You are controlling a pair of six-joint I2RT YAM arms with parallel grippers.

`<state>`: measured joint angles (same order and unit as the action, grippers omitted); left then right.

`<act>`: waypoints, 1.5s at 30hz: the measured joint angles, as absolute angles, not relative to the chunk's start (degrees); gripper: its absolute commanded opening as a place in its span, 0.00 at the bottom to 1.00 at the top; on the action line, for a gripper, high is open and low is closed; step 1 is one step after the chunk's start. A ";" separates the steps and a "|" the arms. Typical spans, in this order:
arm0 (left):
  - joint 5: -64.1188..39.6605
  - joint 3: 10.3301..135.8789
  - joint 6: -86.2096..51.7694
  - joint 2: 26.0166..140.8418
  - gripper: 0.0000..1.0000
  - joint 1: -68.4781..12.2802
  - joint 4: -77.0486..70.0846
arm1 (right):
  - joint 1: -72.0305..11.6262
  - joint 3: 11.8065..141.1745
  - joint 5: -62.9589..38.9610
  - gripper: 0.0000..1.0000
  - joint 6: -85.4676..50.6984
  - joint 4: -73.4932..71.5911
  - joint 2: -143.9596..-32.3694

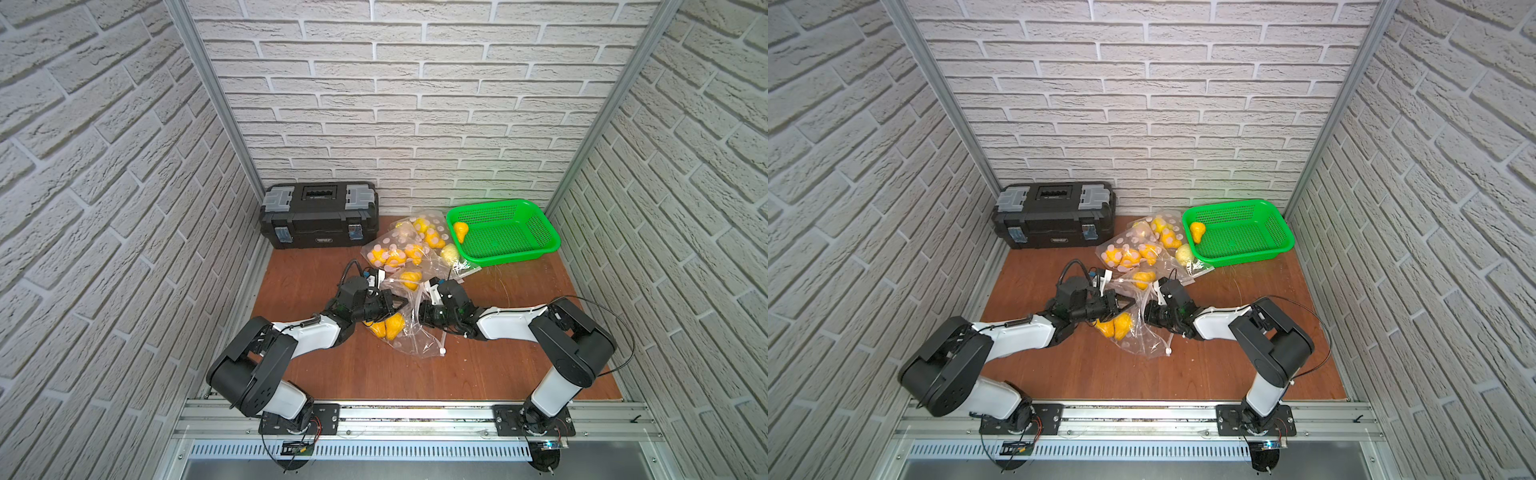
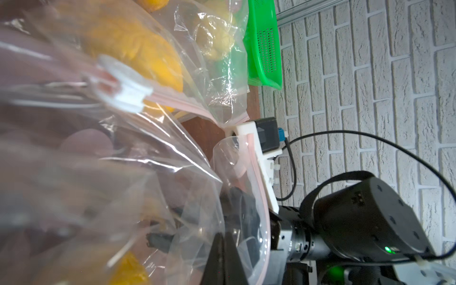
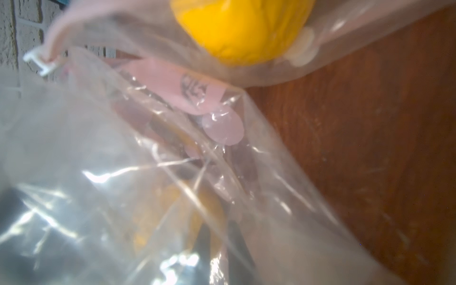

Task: Open the zip-top bag and take out the pear
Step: Pick up the pear from the zipper food storage bag.

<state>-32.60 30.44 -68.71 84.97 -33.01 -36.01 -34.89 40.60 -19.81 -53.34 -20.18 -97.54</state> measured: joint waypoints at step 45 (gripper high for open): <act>-25.28 30.35 -61.52 82.96 0.00 -32.21 -24.84 | -47.77 58.89 -12.45 0.72 -35.79 6.81 -104.64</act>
